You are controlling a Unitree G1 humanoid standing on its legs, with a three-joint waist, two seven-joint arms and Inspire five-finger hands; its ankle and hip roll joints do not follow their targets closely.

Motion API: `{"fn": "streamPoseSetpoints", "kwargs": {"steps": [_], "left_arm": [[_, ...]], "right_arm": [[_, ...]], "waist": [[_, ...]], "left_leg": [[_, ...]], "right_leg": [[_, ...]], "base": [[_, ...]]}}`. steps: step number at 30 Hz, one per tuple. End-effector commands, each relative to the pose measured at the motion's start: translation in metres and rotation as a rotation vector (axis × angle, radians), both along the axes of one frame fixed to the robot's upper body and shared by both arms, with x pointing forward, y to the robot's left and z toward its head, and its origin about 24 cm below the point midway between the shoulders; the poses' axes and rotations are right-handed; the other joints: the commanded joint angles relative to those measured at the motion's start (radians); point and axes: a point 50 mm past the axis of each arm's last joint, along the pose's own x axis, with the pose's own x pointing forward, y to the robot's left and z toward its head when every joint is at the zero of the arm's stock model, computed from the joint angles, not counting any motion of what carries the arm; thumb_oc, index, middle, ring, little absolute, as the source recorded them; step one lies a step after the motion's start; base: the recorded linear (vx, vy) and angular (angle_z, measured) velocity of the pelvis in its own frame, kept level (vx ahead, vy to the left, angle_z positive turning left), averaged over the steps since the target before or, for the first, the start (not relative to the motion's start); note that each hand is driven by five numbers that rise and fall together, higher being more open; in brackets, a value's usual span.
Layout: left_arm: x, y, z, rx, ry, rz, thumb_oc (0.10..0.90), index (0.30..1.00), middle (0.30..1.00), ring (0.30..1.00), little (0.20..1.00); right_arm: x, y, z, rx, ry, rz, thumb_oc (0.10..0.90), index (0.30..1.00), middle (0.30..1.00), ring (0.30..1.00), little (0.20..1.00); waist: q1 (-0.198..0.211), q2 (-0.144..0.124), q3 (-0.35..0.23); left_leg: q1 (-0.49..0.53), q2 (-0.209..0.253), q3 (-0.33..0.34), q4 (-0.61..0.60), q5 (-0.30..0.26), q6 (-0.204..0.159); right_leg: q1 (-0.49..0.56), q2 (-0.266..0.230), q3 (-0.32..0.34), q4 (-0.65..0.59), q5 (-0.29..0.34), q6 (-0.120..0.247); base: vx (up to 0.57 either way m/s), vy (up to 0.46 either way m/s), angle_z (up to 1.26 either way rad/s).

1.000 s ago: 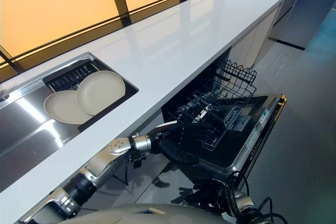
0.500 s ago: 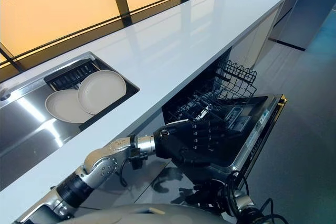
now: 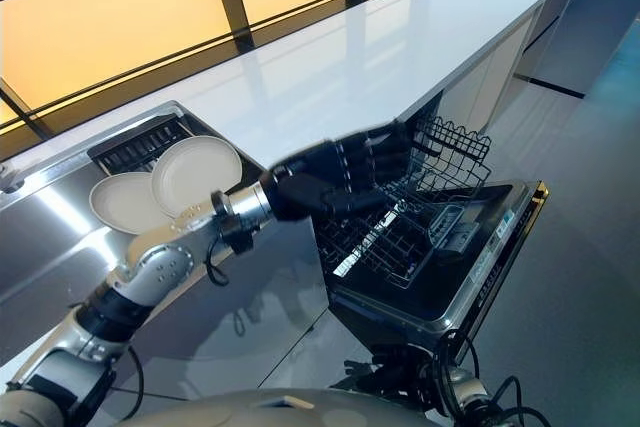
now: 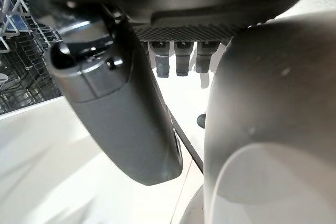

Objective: Pick up plates and place into dishwasher.

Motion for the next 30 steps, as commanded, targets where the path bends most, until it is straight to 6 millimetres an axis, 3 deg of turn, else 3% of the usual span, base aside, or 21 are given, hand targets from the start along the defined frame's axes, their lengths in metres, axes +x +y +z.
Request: {"fn": "streamPoseSetpoints", "kwargs": {"steps": [1,4,5,10,17,18,25,30], "left_arm": [[0.015,0.020,0.105,-0.271,-0.359,0.113,0.800,0.900,0.900,0.900,0.900],[0.019,0.036,0.135,-0.263,-0.479,0.235,0.800,0.900,0.900,0.900,0.900],[0.019,0.037,0.137,-0.258,-0.495,0.249,0.800,0.900,0.900,0.900,0.900],[0.028,0.073,0.183,-0.112,-0.732,0.660,0.800,0.900,0.900,0.900,0.900],[0.049,0.141,0.218,0.276,-0.866,1.242,0.800,0.900,0.900,0.900,0.900],[0.053,0.164,0.225,0.463,-0.882,1.360,0.800,0.900,0.900,0.900,0.900],[0.060,0.210,0.230,0.875,-0.766,1.444,0.800,0.900,0.900,0.900,0.900],[0.057,0.231,0.227,0.964,-0.675,1.462,0.800,0.900,0.900,0.900,0.900]], "right_arm": [[-0.010,0.003,-0.005,0.033,0.018,0.006,0.800,0.900,0.900,0.900,0.900],[-0.014,0.003,-0.007,0.023,0.024,0.000,0.800,0.900,0.900,0.900,0.900],[-0.014,0.003,-0.007,0.022,0.025,0.000,0.800,0.900,0.900,0.900,0.900],[-0.021,0.002,-0.010,0.007,0.030,0.007,0.800,0.900,0.900,0.900,0.900],[-0.020,0.001,-0.010,-0.013,0.039,0.022,0.800,0.900,0.900,0.900,0.900],[-0.021,-0.002,-0.010,-0.024,0.049,0.014,0.800,0.900,0.900,0.900,0.900],[-0.026,-0.011,-0.010,-0.057,0.070,0.012,0.800,0.900,0.900,0.900,0.900],[-0.030,-0.016,-0.010,-0.090,0.080,0.039,0.800,0.900,0.900,0.900,0.900]], "waist": [[0.009,-0.009,-0.022],[0.011,-0.003,-0.026],[0.011,-0.003,-0.026],[0.015,0.010,-0.031],[0.021,0.023,-0.037],[0.020,0.033,-0.040],[0.015,0.046,-0.031],[0.006,0.049,-0.017]], "left_leg": [[-0.018,-0.100,-0.005,0.004,-0.048,0.072],[-0.025,-0.100,-0.002,0.004,-0.038,0.069],[-0.025,-0.100,-0.002,0.004,-0.038,0.069],[-0.025,-0.102,0.001,0.004,-0.038,0.061],[-0.029,-0.106,0.003,0.004,-0.037,0.055],[-0.029,-0.107,0.007,0.004,-0.036,0.055],[-0.020,-0.110,0.020,0.004,-0.046,0.056],[-0.016,-0.110,0.027,0.004,-0.048,0.057]], "right_leg": [[0.017,0.044,-0.006,0.010,-0.023,-0.003],[0.009,0.043,-0.010,0.010,-0.015,-0.004],[0.010,0.043,-0.010,0.010,-0.015,-0.004],[0.010,0.045,-0.015,0.010,-0.020,-0.003],[0.007,0.045,-0.026,0.010,-0.021,0.000],[0.007,0.044,-0.030,0.010,-0.020,0.002],[0.008,0.042,-0.023,0.010,-0.023,0.014],[0.004,0.038,-0.013,0.010,-0.016,0.022]], "base": [[0.04,0.000,0.01],[0.00,0.000,0.00],[0.00,0.000,0.00],[0.01,0.006,0.00],[0.04,0.024,0.03],[0.07,0.042,0.07],[0.10,0.051,0.05],[0.10,0.076,0.02]]}}
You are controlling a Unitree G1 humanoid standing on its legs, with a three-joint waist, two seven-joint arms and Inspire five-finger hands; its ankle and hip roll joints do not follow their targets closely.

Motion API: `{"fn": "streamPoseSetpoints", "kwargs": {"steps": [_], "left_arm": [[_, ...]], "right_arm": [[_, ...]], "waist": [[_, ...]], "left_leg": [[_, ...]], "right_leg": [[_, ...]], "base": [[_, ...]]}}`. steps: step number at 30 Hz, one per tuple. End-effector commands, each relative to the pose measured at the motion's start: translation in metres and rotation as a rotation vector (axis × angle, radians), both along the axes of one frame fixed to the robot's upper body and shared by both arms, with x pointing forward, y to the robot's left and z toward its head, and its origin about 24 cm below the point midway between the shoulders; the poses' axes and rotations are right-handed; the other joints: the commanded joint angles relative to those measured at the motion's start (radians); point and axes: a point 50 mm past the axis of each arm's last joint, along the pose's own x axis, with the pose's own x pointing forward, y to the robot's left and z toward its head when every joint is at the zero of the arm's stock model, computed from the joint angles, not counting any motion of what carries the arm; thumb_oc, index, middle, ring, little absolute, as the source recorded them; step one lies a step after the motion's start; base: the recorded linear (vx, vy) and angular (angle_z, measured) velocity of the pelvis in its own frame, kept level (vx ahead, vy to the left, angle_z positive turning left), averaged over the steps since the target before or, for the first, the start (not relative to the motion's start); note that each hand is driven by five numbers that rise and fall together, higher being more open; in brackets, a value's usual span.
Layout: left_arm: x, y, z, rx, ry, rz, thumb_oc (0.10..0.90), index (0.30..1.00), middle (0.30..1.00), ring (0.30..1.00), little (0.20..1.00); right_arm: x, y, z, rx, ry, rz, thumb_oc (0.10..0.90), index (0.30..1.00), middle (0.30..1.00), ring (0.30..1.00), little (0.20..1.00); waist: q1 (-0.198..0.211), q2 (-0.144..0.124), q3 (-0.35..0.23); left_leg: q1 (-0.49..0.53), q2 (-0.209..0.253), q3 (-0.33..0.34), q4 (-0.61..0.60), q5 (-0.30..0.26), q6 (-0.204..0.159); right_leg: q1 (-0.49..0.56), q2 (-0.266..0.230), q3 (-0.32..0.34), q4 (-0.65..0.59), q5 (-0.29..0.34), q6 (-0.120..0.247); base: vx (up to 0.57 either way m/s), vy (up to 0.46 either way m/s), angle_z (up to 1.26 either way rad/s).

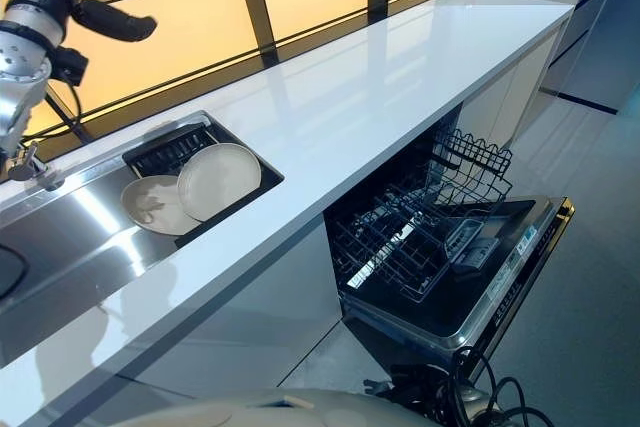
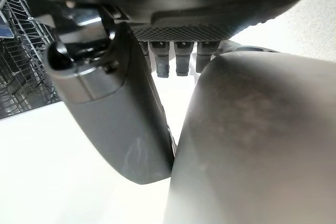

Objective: Pick up plates and place into dishwasher.

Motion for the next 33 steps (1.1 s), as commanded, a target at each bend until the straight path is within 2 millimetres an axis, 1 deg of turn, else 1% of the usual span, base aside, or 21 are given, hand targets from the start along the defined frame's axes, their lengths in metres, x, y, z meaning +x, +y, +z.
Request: {"fn": "streamPoseSetpoints", "kwargs": {"steps": [1,3,4,6,7,8,9,10,11,12,13,14,15,16,20,26,33], "left_arm": [[-0.030,0.013,0.100,0.042,-0.269,0.045,0.800,0.900,0.900,0.900,0.900],[-0.028,0.019,0.094,0.022,-0.226,0.061,0.800,0.900,0.900,0.900,0.900],[-0.028,0.019,0.093,0.016,-0.219,0.063,0.800,0.900,0.900,0.900,0.900],[-0.026,0.019,0.089,-0.007,-0.219,0.054,0.800,0.900,0.900,0.900,0.900],[-0.025,0.017,0.084,-0.030,-0.228,0.043,0.800,0.900,0.900,0.900,0.900],[-0.024,0.014,0.078,-0.065,-0.252,0.027,0.800,0.900,0.900,0.900,0.900],[-0.024,0.016,0.075,-0.084,-0.265,0.020,0.800,0.900,0.900,0.900,0.900],[-0.024,0.017,0.070,-0.094,-0.274,0.017,0.800,0.900,0.900,0.900,0.900],[-0.024,0.018,0.067,-0.105,-0.277,0.014,0.800,0.900,0.900,0.900,0.900],[-0.024,0.019,0.066,-0.108,-0.276,0.014,0.800,0.900,0.900,0.900,0.900],[-0.025,0.022,0.064,-0.121,-0.271,0.012,0.800,0.900,0.900,0.900,0.900],[-0.025,0.026,0.058,-0.110,-0.269,0.024,0.800,0.900,0.900,0.900,0.900],[-0.026,0.028,0.057,-0.110,-0.263,0.032,0.800,0.900,0.900,0.900,0.900],[-0.026,0.028,0.057,-0.110,-0.263,0.032,0.800,0.900,0.900,0.900,0.900],[-0.030,0.041,0.062,-0.099,-0.222,0.077,0.800,0.900,0.900,0.900,0.900],[-0.029,0.046,0.064,-0.096,-0.185,0.124,0.800,0.900,0.900,0.900,0.900],[-0.025,0.044,0.064,-0.058,-0.153,0.144,0.800,0.900,0.900,0.900,0.900]], "right_arm": [[-0.005,0.002,-0.001,-0.017,0.024,0.083,0.800,0.900,0.900,0.900,0.900],[-0.002,-0.001,0.000,-0.015,0.013,0.083,0.800,0.900,0.900,0.900,0.900],[0.006,-0.001,0.003,-0.025,-0.057,0.088,0.800,0.900,0.900,0.900,0.900],[0.011,-0.002,0.005,-0.025,-0.089,0.098,0.800,0.900,0.900,0.900,0.900],[0.011,-0.002,0.005,-0.024,-0.081,0.100,0.800,0.900,0.900,0.900,0.900],[0.018,0.000,0.007,-0.042,-0.139,0.139,0.800,0.900,0.900,0.900,0.900],[0.022,0.000,0.009,-0.001,-0.176,0.108,0.800,0.900,0.900,0.900,0.900],[0.026,0.000,0.010,-0.003,-0.196,0.110,0.800,0.900,0.900,0.900,0.900],[0.022,0.000,0.008,-0.031,-0.162,0.111,0.800,0.900,0.900,0.900,0.900],[0.022,-0.001,0.008,-0.033,-0.163,0.112,0.800,0.900,0.900,0.900,0.900],[0.025,-0.001,0.010,-0.013,-0.218,0.092,0.800,0.900,0.900,0.900,0.900],[0.026,-0.003,0.011,-0.051,-0.224,0.143,0.800,0.900,0.900,0.900,0.900],[0.026,-0.006,0.012,-0.056,-0.227,0.148,0.800,0.900,0.900,0.900,0.900],[0.026,-0.006,0.012,-0.056,-0.227,0.148,0.800,0.900,0.900,0.900,0.900],[0.032,-0.022,0.020,-0.057,-0.240,0.154,0.800,0.900,0.900,0.900,0.900],[0.046,-0.021,0.026,-0.040,-0.278,0.158,0.800,0.900,0.900,0.900,0.900],[0.052,-0.018,0.028,-0.031,-0.302,0.163,0.800,0.900,0.900,0.900,0.900]], "waist": [[-0.028,0.022,0.052],[-0.035,0.021,0.068],[-0.037,0.020,0.075],[-0.037,0.025,0.086],[-0.036,0.027,0.103],[-0.036,0.032,0.133],[-0.037,0.037,0.153],[-0.039,0.041,0.167],[-0.042,0.043,0.182],[-0.043,0.045,0.183],[-0.045,0.048,0.194],[-0.051,0.048,0.207],[-0.056,0.048,0.214],[-0.056,0.048,0.214],[-0.074,0.038,0.247],[-0.083,0.025,0.287],[-0.082,0.016,0.302]], "left_leg": [[0.016,-0.107,0.048,0.003,-0.064,0.060],[0.012,-0.108,0.052,0.003,-0.065,0.061],[0.009,-0.108,0.053,0.003,-0.065,0.062],[-0.003,-0.109,0.051,0.003,-0.061,0.063],[-0.015,-0.111,0.047,0.003,-0.061,0.066],[-0.034,-0.114,0.044,0.003,-0.058,0.070],[-0.045,-0.114,0.043,0.003,-0.055,0.071],[-0.057,-0.114,0.042,0.003,-0.053,0.071],[-0.062,-0.116,0.044,0.003,-0.053,0.073],[-0.062,-0.116,0.044,0.003,-0.054,0.074],[-0.067,-0.116,0.044,0.003,-0.052,0.073],[-0.076,-0.114,0.048,0.003,-0.048,0.072],[-0.079,-0.113,0.051,0.003,-0.046,0.072],[-0.079,-0.113,0.051,0.003,-0.046,0.072],[-0.087,-0.111,0.066,0.003,-0.040,0.074],[-0.109,-0.109,0.072,0.003,-0.030,0.074],[-0.123,-0.112,0.071,0.003,-0.024,0.073]], "right_leg": [[0.018,0.040,0.018,0.005,-0.012,0.028],[0.008,0.036,0.025,0.005,-0.005,0.033],[0.003,0.034,0.028,0.005,-0.002,0.034],[-0.012,0.034,0.036,0.005,0.005,0.036],[-0.027,0.031,0.044,0.005,0.007,0.035],[-0.051,0.026,0.051,0.008,0.011,0.035],[-0.066,0.025,0.055,0.012,0.014,0.035],[-0.079,0.024,0.061,0.015,0.016,0.037],[-0.086,0.022,0.063,0.015,0.018,0.037],[-0.086,0.021,0.063,0.015,0.018,0.037],[-0.091,0.022,0.065,0.016,0.020,0.038],[-0.101,0.020,0.071,0.018,0.024,0.043],[-0.105,0.019,0.073,0.019,0.027,0.044],[-0.105,0.019,0.073,0.019,0.027,0.044],[-0.114,0.018,0.079,0.019,0.035,0.044],[-0.138,0.015,0.089,0.019,0.044,0.045],[-0.150,0.011,0.089,0.019,0.049,0.047]], "base": [[0.12,0.113,0.00],[0.10,0.110,-0.01],[0.04,0.066,0.00],[-0.04,0.082,-0.02],[-0.21,0.157,-0.04],[-0.26,0.156,-0.04],[-0.29,0.140,-0.06],[-0.19,0.102,-0.06],[-0.10,0.068,-0.06],[-0.07,0.069,-0.05],[-0.05,0.074,-0.06],[-0.05,0.087,-0.05],[-0.03,0.056,-0.03],[-0.01,0.036,-0.06],[0.00,0.015,-0.04],[-0.04,0.012,-0.01],[-0.03,0.007,0.00]]}}
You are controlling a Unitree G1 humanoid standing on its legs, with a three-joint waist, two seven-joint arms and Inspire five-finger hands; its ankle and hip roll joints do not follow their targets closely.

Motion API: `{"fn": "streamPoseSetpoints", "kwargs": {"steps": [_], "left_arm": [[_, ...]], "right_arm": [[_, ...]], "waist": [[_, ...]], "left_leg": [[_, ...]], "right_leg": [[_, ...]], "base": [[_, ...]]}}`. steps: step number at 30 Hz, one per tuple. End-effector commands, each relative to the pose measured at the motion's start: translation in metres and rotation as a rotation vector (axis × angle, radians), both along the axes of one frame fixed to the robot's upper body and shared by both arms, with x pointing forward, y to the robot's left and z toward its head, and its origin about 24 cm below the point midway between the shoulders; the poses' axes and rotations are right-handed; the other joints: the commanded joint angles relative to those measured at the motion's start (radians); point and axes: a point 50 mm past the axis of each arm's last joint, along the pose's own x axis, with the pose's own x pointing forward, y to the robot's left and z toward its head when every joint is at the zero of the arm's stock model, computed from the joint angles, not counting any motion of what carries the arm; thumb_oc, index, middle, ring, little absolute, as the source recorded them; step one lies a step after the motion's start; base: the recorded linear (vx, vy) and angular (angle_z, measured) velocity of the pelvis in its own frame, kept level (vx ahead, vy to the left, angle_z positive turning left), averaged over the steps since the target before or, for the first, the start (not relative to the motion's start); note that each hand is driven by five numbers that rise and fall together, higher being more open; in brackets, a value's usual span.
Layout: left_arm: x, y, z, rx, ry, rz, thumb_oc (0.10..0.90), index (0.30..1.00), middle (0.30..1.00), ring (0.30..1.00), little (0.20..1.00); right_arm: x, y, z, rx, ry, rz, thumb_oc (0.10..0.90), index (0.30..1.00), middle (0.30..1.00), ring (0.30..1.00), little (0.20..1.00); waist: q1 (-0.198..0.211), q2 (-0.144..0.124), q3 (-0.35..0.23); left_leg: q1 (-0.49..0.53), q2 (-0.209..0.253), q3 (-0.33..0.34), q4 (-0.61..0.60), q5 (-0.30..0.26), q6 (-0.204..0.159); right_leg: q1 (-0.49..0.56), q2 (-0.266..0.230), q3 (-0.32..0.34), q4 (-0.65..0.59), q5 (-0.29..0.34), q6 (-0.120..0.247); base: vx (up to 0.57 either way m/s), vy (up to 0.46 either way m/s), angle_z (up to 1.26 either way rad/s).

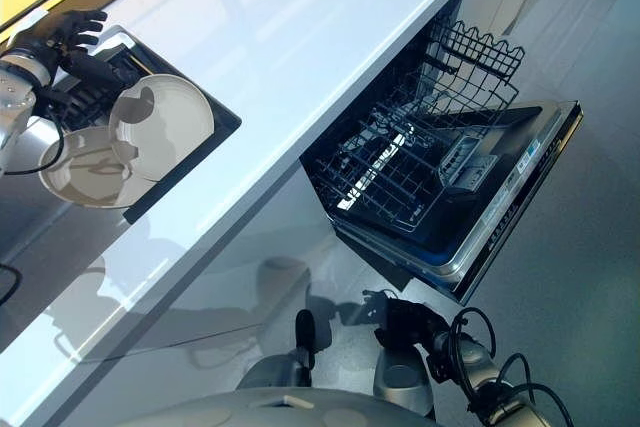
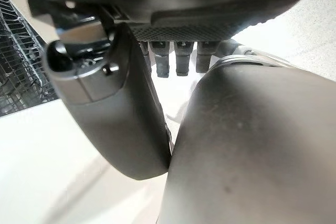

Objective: Pick up plates and place into dishwasher.

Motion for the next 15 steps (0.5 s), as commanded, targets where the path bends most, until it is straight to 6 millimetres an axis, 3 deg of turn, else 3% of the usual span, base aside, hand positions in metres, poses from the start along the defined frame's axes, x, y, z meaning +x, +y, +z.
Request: {"fn": "streamPoseSetpoints", "kwargs": {"steps": [1,7,15], "left_arm": [[-0.019,0.010,0.100,0.068,-0.296,0.074,0.800,0.900,0.900,0.900,0.900],[-0.018,0.007,0.098,0.057,-0.260,0.045,0.800,0.900,0.900,0.900,0.900],[-0.014,0.009,0.080,0.016,-0.149,0.005,0.800,0.900,0.900,0.900,0.900]], "right_arm": [[-0.014,-0.012,-0.002,-0.041,0.052,0.061,0.800,0.900,0.900,0.900,0.900],[-0.015,-0.012,-0.003,-0.038,0.058,0.056,0.800,0.900,0.900,0.900,0.900],[-0.014,-0.012,-0.003,-0.041,0.065,0.050,0.800,0.900,0.900,0.900,0.900]], "waist": [[-0.013,0.002,0.004],[-0.003,0.003,-0.006],[0.005,0.002,-0.010]], "left_leg": [[0.007,-0.102,0.046,0.002,-0.065,0.066],[0.010,-0.106,0.038,0.002,-0.066,0.065],[0.013,-0.108,0.034,0.002,-0.065,0.064]], "right_leg": [[-0.005,0.014,0.036,0.017,0.003,0.047],[0.004,0.012,0.024,0.015,-0.003,0.043],[0.011,0.010,0.016,0.013,-0.004,0.042]], "base": [[0.00,0.000,0.00],[-0.01,-0.004,0.06],[-0.01,-0.001,0.02]]}}
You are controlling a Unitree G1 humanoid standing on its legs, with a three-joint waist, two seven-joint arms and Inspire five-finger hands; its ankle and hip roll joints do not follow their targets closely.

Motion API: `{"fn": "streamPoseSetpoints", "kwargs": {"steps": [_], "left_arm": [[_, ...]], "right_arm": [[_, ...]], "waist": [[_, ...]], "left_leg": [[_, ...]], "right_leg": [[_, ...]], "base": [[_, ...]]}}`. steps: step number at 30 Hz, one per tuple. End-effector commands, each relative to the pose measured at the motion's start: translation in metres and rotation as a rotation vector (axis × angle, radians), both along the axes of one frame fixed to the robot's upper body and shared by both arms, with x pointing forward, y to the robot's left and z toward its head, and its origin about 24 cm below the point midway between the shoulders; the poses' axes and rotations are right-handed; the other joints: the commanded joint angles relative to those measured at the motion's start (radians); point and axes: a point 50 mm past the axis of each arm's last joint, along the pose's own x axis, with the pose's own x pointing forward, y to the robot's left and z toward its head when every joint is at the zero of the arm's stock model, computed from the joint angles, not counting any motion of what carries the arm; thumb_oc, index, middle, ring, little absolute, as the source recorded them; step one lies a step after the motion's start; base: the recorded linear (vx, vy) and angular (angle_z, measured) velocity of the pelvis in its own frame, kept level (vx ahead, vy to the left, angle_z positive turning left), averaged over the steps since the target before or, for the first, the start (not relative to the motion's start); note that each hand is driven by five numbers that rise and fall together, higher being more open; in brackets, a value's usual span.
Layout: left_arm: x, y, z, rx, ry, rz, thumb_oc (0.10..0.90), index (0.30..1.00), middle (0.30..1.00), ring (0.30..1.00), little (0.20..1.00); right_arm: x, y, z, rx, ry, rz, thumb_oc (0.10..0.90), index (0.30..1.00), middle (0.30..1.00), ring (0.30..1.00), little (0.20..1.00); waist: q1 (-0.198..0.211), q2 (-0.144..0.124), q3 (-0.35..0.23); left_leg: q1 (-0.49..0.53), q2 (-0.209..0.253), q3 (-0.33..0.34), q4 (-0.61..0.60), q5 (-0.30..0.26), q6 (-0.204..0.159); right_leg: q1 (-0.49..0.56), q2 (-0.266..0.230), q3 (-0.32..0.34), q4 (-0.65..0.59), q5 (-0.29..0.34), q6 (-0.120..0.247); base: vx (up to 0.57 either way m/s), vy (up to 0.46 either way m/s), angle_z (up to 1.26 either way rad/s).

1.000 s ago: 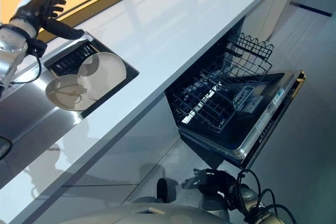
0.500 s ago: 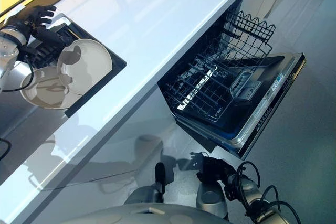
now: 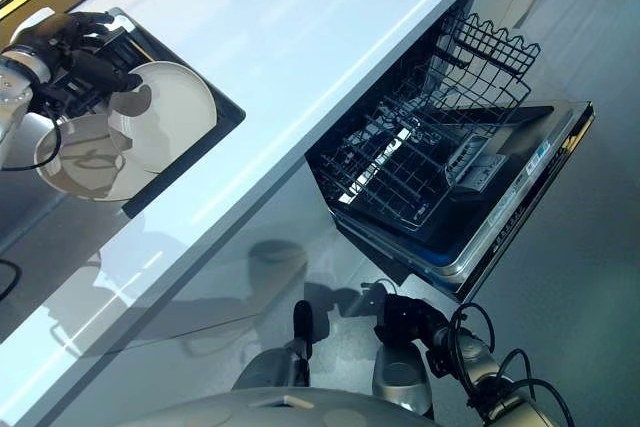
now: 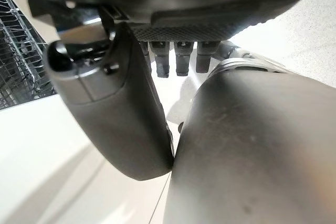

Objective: Pick up plates and place into dishwasher.

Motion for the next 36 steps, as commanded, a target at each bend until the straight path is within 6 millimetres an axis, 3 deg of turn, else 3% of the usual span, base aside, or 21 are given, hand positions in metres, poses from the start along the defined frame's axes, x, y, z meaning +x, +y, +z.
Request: {"fn": "streamPoseSetpoints", "kwargs": {"steps": [1,15,25,36], "left_arm": [[-0.015,0.013,0.074,-0.001,-0.200,0.050,0.800,0.900,0.900,0.900,0.900],[-0.011,0.013,0.050,-0.092,-0.060,-0.024,0.800,0.900,0.900,0.900,0.900],[-0.007,0.013,0.028,-0.126,-0.018,-0.040,0.800,0.900,0.900,0.900,0.900],[-0.003,0.010,0.021,-0.106,-0.038,-0.035,0.800,0.900,0.900,0.900,0.900]], "right_arm": [[-0.017,-0.011,-0.004,-0.034,0.060,0.049,0.800,0.900,0.900,0.900,0.900],[-0.022,-0.012,-0.006,-0.037,0.073,0.053,0.800,0.900,0.900,0.900,0.900],[-0.016,-0.014,-0.002,-0.035,0.039,0.034,0.800,0.900,0.900,0.900,0.900],[-0.011,-0.015,0.001,-0.027,0.010,0.038,0.800,0.900,0.900,0.900,0.900]], "waist": [[-0.006,0.004,-0.016],[-0.001,0.007,-0.032],[-0.009,-0.006,-0.008],[-0.016,-0.020,0.012]], "left_leg": [[0.024,-0.108,0.041,0.002,-0.069,0.064],[0.031,-0.108,0.040,0.002,-0.066,0.061],[0.017,-0.102,0.053,0.002,-0.058,0.059],[0.007,-0.100,0.067,0.002,-0.049,0.058]], "right_leg": [[0.008,0.012,0.040,0.012,-0.003,0.041],[0.023,0.014,0.030,0.007,-0.004,0.041],[0.006,0.019,0.039,0.008,0.003,0.039],[-0.007,0.020,0.043,0.011,0.011,0.037]], "base": [[0.00,0.000,0.00],[0.00,0.000,0.00],[-0.04,0.007,0.00],[-0.01,0.001,0.00]]}}
